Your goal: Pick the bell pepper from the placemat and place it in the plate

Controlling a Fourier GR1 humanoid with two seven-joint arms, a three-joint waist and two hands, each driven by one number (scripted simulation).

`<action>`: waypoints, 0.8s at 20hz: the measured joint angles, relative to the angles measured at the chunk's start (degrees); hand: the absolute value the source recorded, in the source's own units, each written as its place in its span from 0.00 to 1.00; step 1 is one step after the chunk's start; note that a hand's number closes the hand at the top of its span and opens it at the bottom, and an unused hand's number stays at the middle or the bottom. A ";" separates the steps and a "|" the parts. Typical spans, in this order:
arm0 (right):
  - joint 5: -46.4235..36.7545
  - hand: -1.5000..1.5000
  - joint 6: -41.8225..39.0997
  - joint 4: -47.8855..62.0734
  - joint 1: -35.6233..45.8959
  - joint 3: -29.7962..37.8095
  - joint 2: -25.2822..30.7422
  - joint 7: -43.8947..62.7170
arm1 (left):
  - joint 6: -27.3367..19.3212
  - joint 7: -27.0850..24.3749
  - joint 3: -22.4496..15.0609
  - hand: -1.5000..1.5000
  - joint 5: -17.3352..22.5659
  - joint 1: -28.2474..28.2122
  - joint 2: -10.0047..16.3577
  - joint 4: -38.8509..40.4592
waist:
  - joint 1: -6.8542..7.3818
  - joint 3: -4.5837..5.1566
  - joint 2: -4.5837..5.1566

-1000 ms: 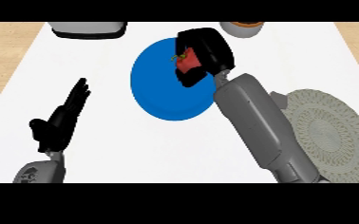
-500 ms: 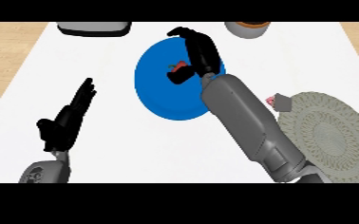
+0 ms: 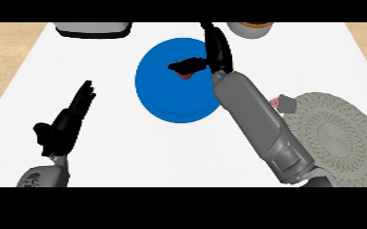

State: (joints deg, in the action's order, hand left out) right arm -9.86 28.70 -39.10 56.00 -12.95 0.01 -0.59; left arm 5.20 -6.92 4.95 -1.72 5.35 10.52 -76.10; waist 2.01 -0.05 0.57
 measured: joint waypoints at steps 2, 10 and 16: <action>3.39 0.00 -1.78 -0.46 -1.18 3.36 0.53 -3.16 | -0.58 -0.07 -0.02 0.50 -0.30 -0.38 -0.30 -0.24 | -0.40 -0.01 -0.06; 13.38 0.00 -16.51 3.27 -6.10 14.32 9.20 -17.41 | -0.10 0.94 0.87 0.50 0.50 -1.04 0.36 -2.09 | -0.88 -0.02 -0.11; 14.34 0.00 -28.00 8.53 -9.80 16.88 16.24 -27.54 | -0.34 1.62 0.78 0.50 0.19 -1.13 0.05 -2.67 | -1.04 -0.01 -0.18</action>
State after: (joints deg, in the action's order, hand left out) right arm 4.49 0.70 -30.58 46.21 3.93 16.25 -28.13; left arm 4.86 -5.30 5.73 -1.53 4.22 10.57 -78.77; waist 0.97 -0.06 0.39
